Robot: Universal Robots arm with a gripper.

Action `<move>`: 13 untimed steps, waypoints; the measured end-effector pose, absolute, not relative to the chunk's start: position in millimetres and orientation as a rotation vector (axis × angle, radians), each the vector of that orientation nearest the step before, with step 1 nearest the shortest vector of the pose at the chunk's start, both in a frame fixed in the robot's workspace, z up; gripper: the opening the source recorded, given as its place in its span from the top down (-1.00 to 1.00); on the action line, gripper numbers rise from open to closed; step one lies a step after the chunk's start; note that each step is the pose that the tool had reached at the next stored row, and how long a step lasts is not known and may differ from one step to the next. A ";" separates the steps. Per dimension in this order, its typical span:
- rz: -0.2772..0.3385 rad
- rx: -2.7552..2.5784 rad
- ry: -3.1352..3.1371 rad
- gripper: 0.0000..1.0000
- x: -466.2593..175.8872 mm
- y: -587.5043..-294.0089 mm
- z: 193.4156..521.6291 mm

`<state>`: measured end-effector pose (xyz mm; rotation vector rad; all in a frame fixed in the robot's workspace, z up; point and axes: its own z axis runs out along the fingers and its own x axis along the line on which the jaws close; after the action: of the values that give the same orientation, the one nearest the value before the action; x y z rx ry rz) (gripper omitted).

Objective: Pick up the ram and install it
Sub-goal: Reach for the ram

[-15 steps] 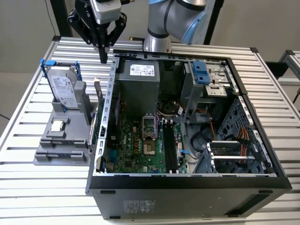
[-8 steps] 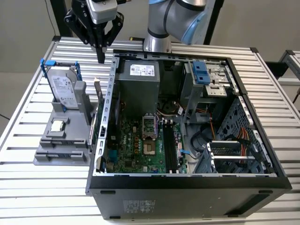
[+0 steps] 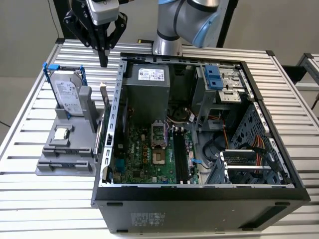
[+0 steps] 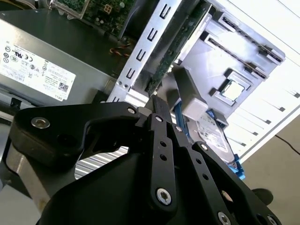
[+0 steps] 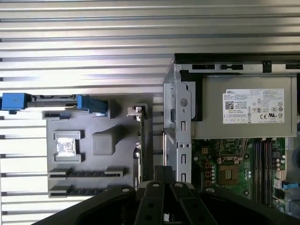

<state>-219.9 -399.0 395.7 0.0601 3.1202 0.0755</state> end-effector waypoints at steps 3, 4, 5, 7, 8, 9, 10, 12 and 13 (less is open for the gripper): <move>0.076 0.054 3.120 1.00 -224.1 -399.0 395.7; 0.076 0.052 3.120 1.00 -225.4 -399.0 395.7; 0.076 0.050 3.121 1.00 -226.6 -399.0 395.7; 0.076 0.047 3.121 1.00 -229.2 -399.0 395.7; 0.076 0.046 3.121 1.00 -230.5 -399.0 395.6; 0.076 0.044 3.121 1.00 -231.8 -399.0 395.7; 0.076 0.044 3.121 1.00 -233.0 -399.0 395.7; 0.076 0.044 3.123 1.00 -235.2 -399.0 395.7; 0.076 0.044 3.123 1.00 -236.2 -399.0 395.7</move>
<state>-236.2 -399.0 395.7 0.0439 3.1229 0.0757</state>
